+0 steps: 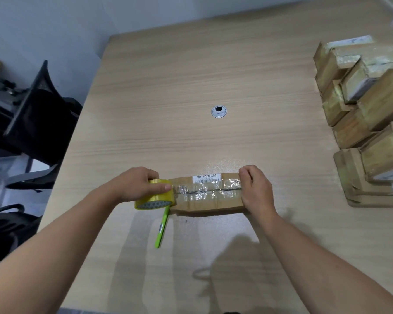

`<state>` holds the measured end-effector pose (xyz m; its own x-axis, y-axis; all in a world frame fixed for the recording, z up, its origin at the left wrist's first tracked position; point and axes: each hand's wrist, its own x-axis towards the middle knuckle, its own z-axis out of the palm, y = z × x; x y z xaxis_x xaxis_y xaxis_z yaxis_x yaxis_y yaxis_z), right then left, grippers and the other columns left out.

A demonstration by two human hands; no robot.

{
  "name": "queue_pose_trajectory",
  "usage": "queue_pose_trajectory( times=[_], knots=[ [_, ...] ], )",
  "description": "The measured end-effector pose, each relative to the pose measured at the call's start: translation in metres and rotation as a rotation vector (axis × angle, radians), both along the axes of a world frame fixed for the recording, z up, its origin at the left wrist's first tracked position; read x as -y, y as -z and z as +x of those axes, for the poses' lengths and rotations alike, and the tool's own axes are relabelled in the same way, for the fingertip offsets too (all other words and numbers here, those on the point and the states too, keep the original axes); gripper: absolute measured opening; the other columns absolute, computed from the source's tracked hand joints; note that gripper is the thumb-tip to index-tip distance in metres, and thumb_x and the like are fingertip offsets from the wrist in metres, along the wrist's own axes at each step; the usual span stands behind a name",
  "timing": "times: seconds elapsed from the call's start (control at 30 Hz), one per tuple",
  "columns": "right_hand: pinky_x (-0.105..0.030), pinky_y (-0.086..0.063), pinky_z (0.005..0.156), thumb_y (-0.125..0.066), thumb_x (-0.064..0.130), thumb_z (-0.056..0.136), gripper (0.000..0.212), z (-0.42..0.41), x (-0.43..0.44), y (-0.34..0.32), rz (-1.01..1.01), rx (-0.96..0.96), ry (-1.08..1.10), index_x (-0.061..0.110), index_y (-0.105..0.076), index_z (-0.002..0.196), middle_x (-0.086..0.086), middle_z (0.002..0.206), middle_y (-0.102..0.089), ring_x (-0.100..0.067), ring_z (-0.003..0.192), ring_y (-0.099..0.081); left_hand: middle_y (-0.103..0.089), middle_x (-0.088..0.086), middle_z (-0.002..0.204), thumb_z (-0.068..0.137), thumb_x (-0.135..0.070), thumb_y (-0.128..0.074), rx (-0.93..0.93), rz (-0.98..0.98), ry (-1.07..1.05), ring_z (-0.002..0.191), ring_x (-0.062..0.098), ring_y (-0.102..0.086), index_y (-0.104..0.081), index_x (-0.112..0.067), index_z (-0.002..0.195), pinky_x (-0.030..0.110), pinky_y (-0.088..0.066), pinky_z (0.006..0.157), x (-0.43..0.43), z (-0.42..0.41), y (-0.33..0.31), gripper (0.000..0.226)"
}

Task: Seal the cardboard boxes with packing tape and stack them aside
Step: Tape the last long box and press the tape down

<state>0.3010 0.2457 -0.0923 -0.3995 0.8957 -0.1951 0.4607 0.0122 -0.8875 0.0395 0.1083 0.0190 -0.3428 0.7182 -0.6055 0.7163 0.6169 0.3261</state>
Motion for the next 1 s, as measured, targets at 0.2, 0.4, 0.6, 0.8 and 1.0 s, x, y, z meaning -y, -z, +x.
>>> queue_pose_trajectory(
  times=[0.2, 0.4, 0.6, 0.8, 1.0],
  knots=[
    [-0.03, -0.045, 0.085, -0.04, 0.048, 0.103, 0.035, 0.008, 0.0, 0.005, 0.038, 0.05, -0.179, 0.039, -0.067, 0.124, 0.022, 0.106, -0.047, -0.008, 0.105, -0.052, -0.066, 0.01, 0.077, 0.09, -0.058, -0.061, -0.138, 0.073, 0.091, 0.07, 0.015, -0.056, -0.067, -0.011, 0.079, 0.029, -0.039, 0.06, -0.003, 0.003, 0.008, 0.048],
    [-0.039, -0.049, 0.09, -0.044, 0.037, 0.105, 0.03, 0.0, -0.001, 0.005, 0.012, 0.072, -0.105, 0.031, -0.074, 0.108, 0.019, 0.103, -0.05, -0.008, 0.101, -0.055, -0.059, -0.001, 0.069, 0.089, -0.061, -0.06, -0.155, -0.002, 0.091, 0.069, 0.012, -0.054, -0.06, -0.023, 0.066, 0.03, -0.039, 0.06, -0.009, 0.007, 0.006, 0.044],
    [-0.04, -0.048, 0.093, -0.045, 0.039, 0.104, 0.032, -0.003, -0.002, 0.006, -0.007, 0.074, -0.075, 0.027, -0.074, 0.106, 0.016, 0.106, -0.051, -0.01, 0.101, -0.056, -0.066, -0.006, 0.071, 0.06, -0.086, -0.059, 0.146, 0.0, -0.054, 0.069, 0.009, -0.061, -0.069, -0.02, 0.074, 0.027, -0.044, 0.065, 0.004, 0.0, 0.004, 0.068],
    [-0.033, -0.044, 0.092, -0.044, 0.039, 0.105, 0.032, -0.003, -0.002, 0.004, -0.018, 0.093, -0.082, 0.027, -0.074, 0.107, 0.019, 0.1, -0.047, -0.007, 0.1, -0.053, -0.06, -0.006, 0.057, 0.061, -0.077, -0.065, 0.098, 0.007, -0.067, 0.057, 0.005, -0.056, -0.067, -0.022, 0.06, 0.027, -0.043, 0.061, 0.011, -0.012, 0.004, 0.055],
    [-0.031, -0.042, 0.089, -0.045, 0.038, 0.104, 0.031, -0.002, -0.003, 0.002, -0.026, 0.091, -0.086, 0.028, -0.074, 0.106, 0.017, 0.1, -0.048, -0.007, 0.098, -0.053, -0.061, 0.0, 0.074, 0.08, -0.07, -0.064, -0.245, -0.182, 0.106, 0.079, 0.02, -0.058, -0.062, -0.024, 0.066, 0.033, -0.048, 0.072, -0.005, -0.009, 0.009, 0.049]
  ],
)
